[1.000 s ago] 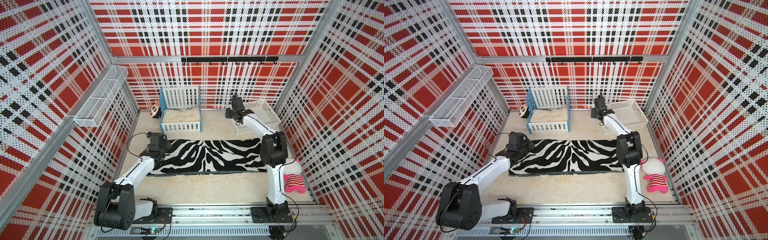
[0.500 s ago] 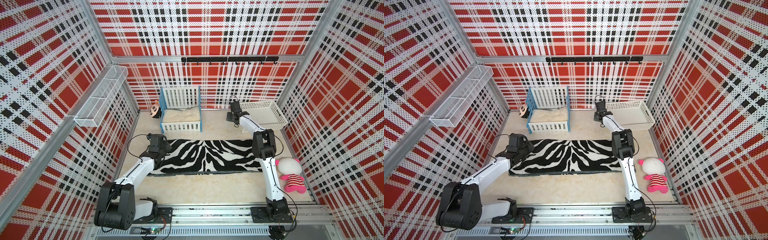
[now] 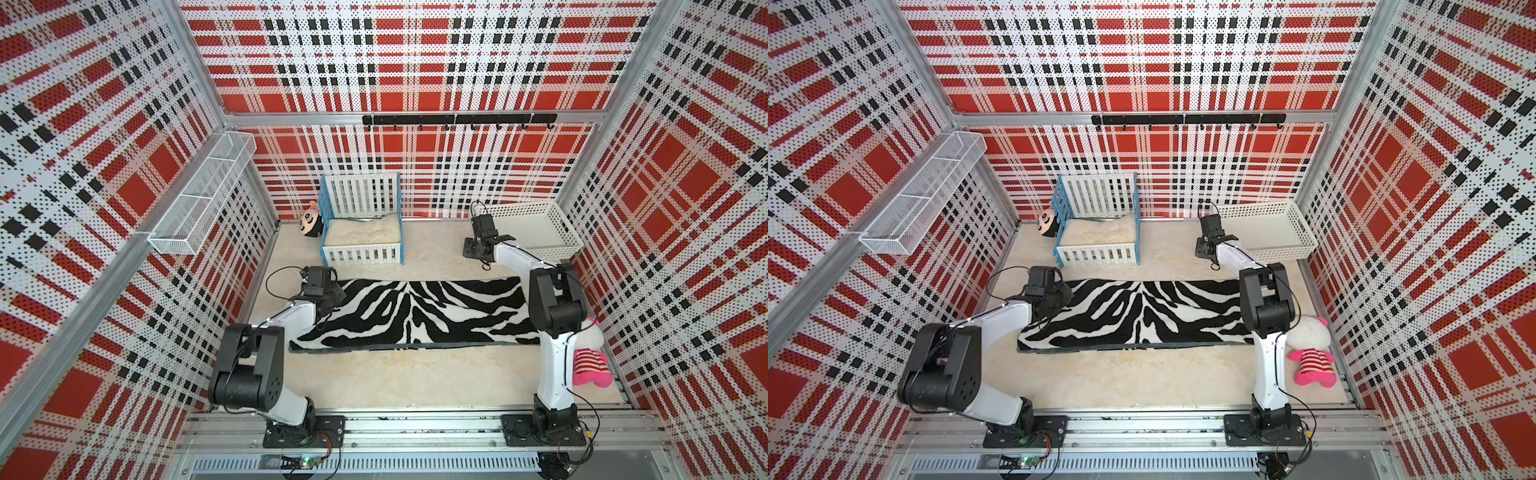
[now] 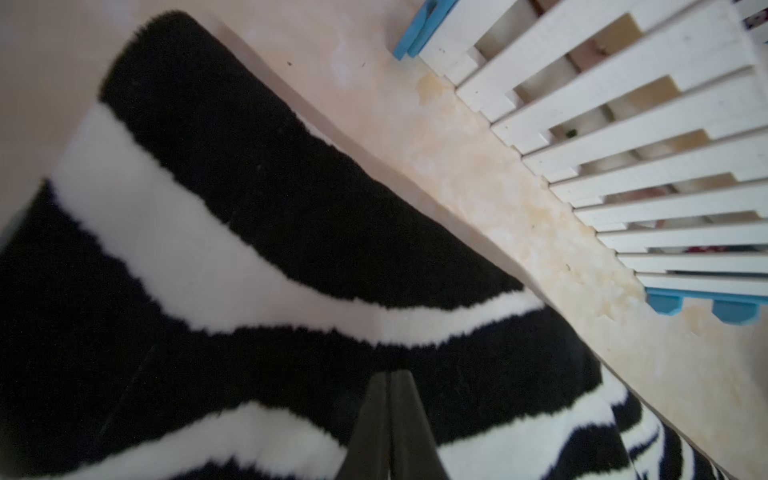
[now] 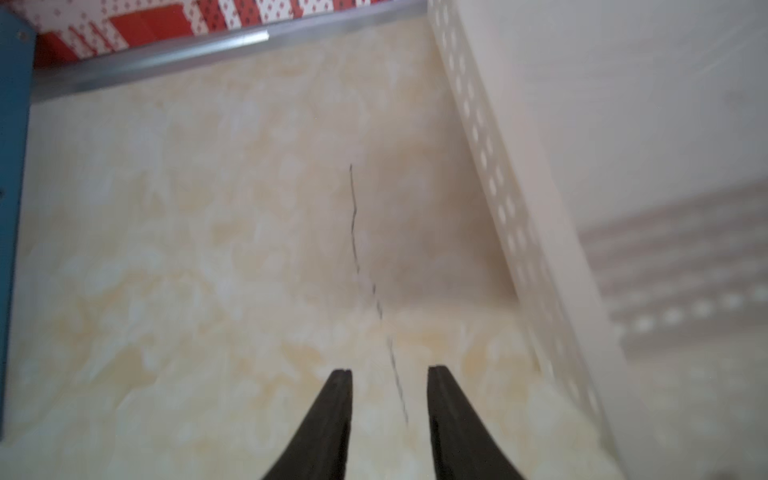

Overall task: Roll up the pillowcase
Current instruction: Move the bin to the corner of the board, then adjust the pillowcase at the center of the board.

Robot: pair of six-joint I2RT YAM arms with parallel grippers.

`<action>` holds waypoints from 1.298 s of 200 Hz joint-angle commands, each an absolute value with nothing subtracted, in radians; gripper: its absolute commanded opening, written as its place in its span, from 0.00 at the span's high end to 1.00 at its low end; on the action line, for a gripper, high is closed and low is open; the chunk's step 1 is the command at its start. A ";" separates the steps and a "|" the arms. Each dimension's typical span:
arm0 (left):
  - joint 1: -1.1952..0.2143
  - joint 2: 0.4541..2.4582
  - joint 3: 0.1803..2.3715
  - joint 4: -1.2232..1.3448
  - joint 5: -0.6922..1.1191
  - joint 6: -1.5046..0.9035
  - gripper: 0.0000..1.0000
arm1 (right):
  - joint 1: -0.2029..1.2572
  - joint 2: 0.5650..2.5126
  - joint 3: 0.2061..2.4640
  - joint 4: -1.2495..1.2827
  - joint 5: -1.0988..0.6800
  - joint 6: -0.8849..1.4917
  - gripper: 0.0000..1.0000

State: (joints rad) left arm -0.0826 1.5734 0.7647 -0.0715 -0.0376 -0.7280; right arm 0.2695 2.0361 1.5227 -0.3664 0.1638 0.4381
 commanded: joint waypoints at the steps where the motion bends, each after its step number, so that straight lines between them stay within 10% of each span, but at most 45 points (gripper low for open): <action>1: -0.069 1.642 0.819 -0.001 -0.025 -0.687 0.98 | 0.344 1.870 1.310 -0.311 0.189 0.562 0.64; 104: 0.054 1.676 0.675 -0.102 -0.120 -0.773 1.00 | 0.394 1.910 1.073 -0.287 0.216 0.720 0.66; 183: 0.041 1.487 0.574 -0.165 -0.084 -0.781 1.00 | 0.466 2.336 1.672 -0.345 0.132 0.695 0.65; 259: -0.390 1.514 0.597 -0.162 -0.002 -0.956 1.00 | 0.350 2.691 2.362 -0.471 -0.092 0.608 0.65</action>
State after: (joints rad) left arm -0.2760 1.4883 0.5995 -0.0940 -0.0734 -0.8642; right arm 0.4072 2.6366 2.2616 -0.3614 0.0265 0.6258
